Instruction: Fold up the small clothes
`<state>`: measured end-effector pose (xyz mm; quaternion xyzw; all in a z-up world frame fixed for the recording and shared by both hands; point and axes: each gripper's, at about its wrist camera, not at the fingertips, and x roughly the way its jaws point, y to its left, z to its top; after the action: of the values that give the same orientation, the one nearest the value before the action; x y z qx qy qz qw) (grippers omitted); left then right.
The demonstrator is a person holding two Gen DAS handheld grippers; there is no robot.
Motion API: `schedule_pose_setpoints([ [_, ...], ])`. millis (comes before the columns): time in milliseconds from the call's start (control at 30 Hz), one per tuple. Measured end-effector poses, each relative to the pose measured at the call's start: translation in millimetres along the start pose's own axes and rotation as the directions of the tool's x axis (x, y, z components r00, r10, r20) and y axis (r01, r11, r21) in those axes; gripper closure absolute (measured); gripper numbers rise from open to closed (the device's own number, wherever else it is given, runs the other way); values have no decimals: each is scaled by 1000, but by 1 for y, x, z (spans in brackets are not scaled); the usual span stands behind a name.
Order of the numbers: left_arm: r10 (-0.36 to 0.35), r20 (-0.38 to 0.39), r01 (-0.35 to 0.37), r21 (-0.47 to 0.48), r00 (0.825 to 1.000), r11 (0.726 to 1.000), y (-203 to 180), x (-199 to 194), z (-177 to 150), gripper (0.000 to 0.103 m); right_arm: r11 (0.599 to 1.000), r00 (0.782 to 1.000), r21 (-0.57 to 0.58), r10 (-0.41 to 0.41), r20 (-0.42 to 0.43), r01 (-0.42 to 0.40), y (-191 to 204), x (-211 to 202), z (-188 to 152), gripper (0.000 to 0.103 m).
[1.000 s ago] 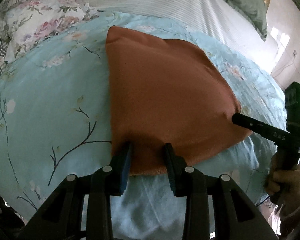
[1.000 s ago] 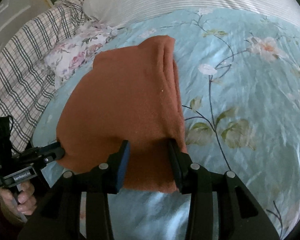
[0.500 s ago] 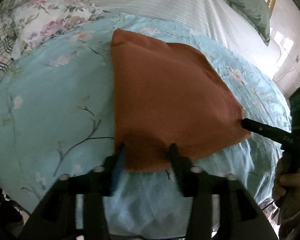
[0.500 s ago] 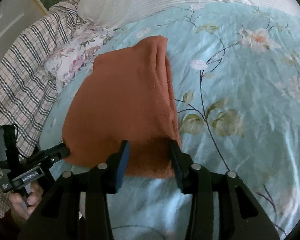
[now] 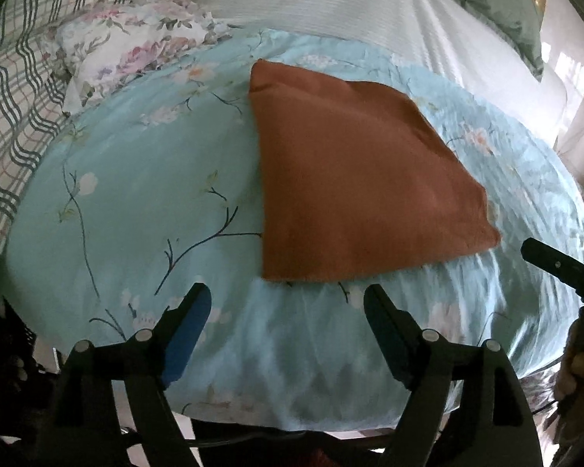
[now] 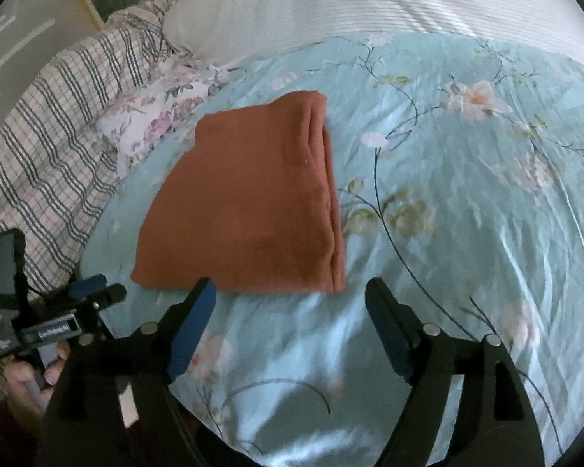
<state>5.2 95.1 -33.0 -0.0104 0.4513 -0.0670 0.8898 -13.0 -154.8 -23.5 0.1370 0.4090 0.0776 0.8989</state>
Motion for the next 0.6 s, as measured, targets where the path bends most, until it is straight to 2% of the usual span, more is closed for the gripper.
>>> schedule_pose_setpoints([
  [300, 36, 8, -37, 54, 999, 998, -6, -9, -3, 22, 999, 999, -30, -18, -30, 17, 4, -7, -3, 16],
  [500, 48, 21, -49, 57, 999, 997, -8, -15, 0, 22, 1000, 999, -31, -3, -44, 2, 6, -10, -1, 14],
  [600, 59, 26, -60, 65, 998, 996, -11, -17, 7, 22, 998, 999, -68, -2, -49, -2, 12, -11, 2, 13],
])
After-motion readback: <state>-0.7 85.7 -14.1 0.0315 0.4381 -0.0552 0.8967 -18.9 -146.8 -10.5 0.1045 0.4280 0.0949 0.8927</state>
